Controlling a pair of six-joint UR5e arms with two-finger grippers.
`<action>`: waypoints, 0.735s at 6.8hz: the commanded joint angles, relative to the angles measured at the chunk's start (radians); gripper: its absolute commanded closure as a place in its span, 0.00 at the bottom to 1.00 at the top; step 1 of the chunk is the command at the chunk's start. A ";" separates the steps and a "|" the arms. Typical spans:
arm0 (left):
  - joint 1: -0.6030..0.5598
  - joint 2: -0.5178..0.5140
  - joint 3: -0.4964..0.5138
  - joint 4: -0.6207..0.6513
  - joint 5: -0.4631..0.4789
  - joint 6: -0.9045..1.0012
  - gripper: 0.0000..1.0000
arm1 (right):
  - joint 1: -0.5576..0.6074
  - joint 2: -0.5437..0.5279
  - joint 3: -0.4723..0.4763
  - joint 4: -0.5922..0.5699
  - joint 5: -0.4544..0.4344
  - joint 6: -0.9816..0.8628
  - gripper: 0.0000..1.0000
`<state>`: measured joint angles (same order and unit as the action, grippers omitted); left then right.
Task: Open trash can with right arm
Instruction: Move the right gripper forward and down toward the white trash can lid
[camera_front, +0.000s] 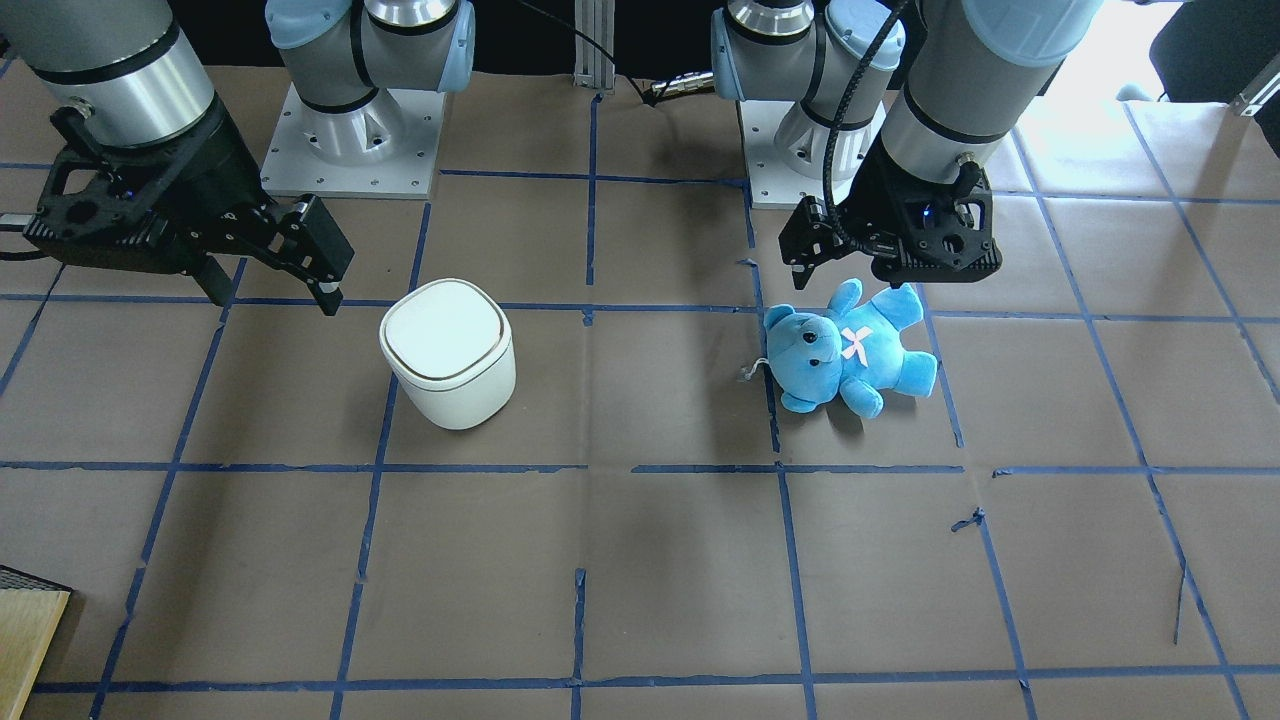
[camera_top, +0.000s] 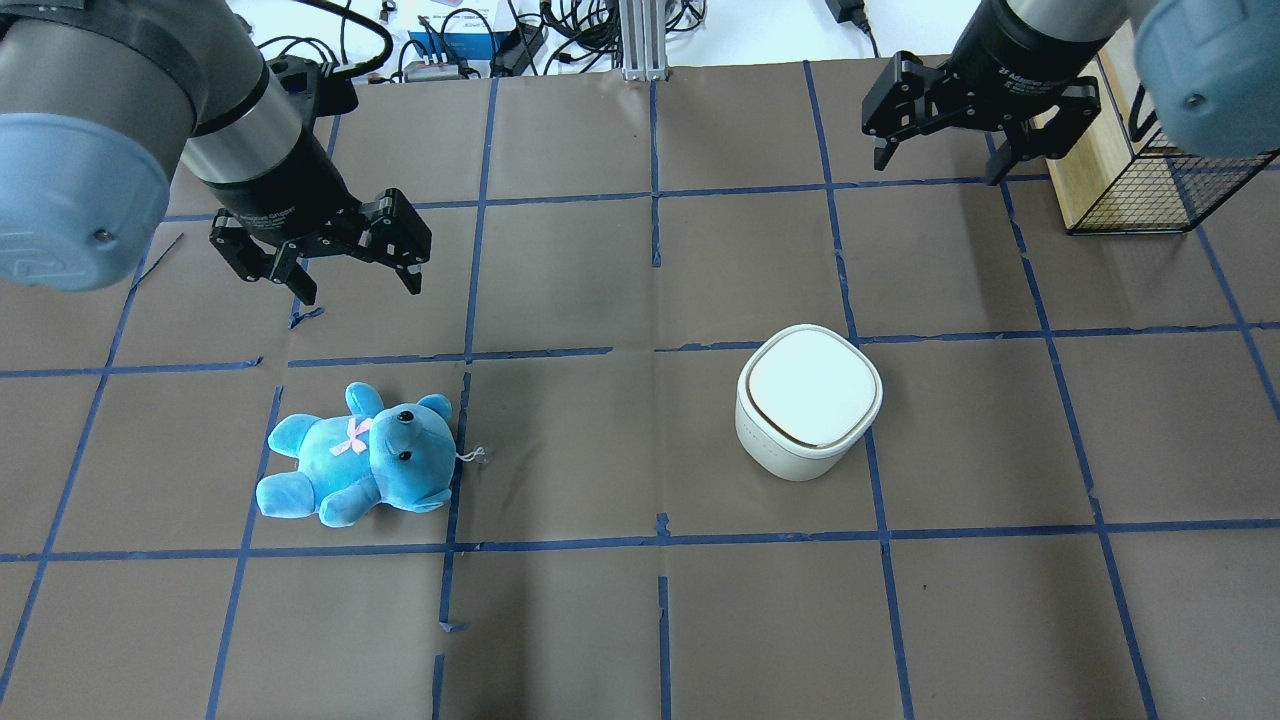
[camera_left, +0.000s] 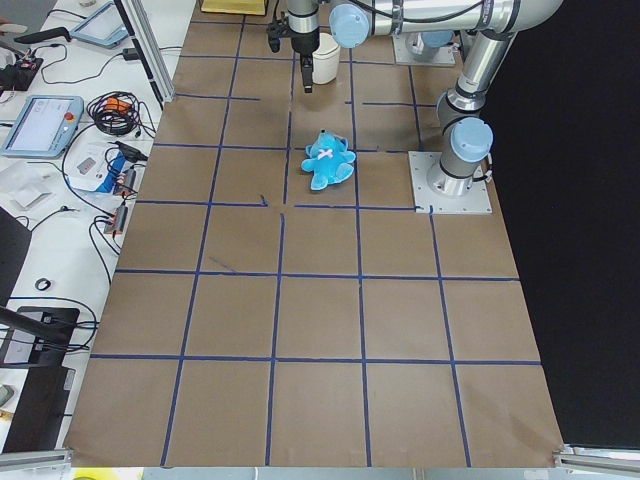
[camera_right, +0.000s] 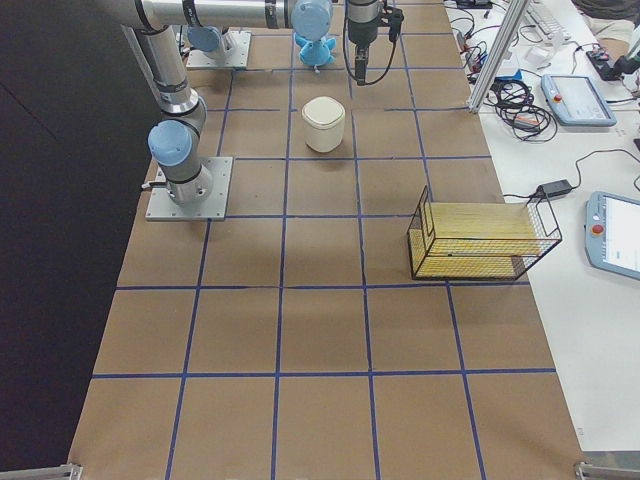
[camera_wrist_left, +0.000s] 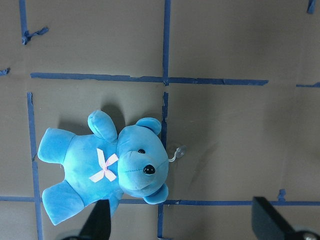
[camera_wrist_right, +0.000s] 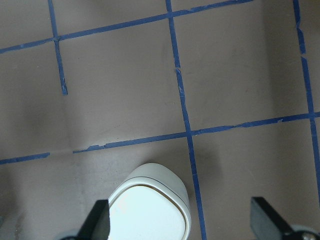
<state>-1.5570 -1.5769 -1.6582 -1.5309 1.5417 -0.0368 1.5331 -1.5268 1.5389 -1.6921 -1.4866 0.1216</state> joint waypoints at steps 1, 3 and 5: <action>0.000 0.000 0.000 0.000 0.000 0.000 0.00 | -0.004 0.002 0.007 -0.001 -0.009 0.000 0.00; 0.000 0.000 0.000 0.000 0.000 0.000 0.00 | 0.002 -0.001 0.012 0.002 -0.008 -0.022 0.01; 0.000 0.000 0.000 0.000 0.000 0.000 0.00 | 0.065 0.005 0.073 -0.001 0.006 -0.023 0.00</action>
<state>-1.5570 -1.5769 -1.6582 -1.5309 1.5417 -0.0368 1.5569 -1.5277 1.5741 -1.6891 -1.4837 0.1007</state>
